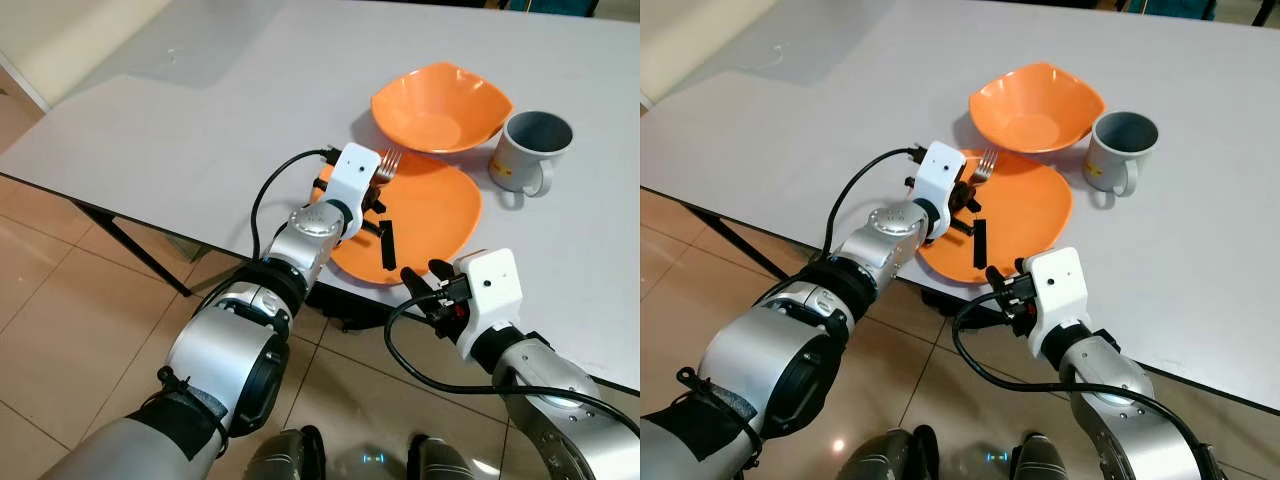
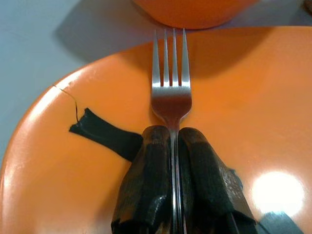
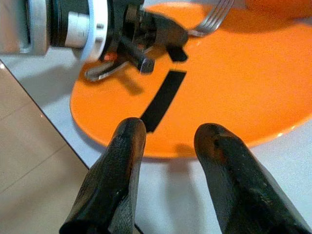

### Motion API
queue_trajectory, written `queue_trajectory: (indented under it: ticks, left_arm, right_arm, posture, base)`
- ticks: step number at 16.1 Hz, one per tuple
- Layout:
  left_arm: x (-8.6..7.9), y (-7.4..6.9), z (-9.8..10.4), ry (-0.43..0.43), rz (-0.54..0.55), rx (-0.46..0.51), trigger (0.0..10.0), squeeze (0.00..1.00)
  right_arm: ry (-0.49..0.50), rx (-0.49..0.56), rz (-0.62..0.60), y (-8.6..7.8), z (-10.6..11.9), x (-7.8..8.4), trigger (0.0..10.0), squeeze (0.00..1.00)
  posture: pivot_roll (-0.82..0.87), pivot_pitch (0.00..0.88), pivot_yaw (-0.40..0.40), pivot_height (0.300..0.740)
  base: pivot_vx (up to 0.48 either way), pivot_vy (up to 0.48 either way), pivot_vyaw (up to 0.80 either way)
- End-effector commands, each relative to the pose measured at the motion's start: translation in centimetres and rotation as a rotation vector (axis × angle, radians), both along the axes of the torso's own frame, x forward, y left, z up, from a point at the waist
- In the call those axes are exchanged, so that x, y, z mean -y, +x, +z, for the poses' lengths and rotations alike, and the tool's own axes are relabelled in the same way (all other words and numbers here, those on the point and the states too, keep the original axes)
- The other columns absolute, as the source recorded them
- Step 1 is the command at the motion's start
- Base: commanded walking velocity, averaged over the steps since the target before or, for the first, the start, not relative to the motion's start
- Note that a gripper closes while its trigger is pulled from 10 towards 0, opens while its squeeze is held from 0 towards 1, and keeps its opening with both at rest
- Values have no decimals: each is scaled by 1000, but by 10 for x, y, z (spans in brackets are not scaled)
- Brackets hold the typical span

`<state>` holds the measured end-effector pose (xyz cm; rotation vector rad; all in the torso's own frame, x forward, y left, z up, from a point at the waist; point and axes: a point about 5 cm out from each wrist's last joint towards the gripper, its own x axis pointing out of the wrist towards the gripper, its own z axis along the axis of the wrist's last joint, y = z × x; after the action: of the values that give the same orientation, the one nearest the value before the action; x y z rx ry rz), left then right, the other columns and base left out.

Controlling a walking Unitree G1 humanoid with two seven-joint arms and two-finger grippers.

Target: Setting the table

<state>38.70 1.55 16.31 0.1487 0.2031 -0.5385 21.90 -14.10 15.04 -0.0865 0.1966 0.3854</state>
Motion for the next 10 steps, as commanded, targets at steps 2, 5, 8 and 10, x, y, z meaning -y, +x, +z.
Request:
queue_trajectory:
  ticks: [2,5,8,10]
  left_arm:
    - [-6,-1,-12,33,38,-53,10000,0]
    - [-8,-1,-13,60,66,-48,10000,1000]
    - [-7,-2,-14,56,57,-54,10000,1000]
    - [-6,0,-9,36,69,-40,10000,1000]
  right_arm:
    - [2,3,19,-4,3,-3,10000,0]
    - [0,-1,28,-3,2,-2,10000,0]
    - [-6,7,29,2,3,-1,10000,0]
    - [-14,21,25,6,5,1,10000,0]
  posture:
    - [-107,225,175,740]
    - [-102,213,173,740]
    - [-97,197,172,740]
    - [-93,177,172,740]
  base:
    - [0,0,0]
    - [0,0,0]
    - [0,0,0]
    - [0,0,0]
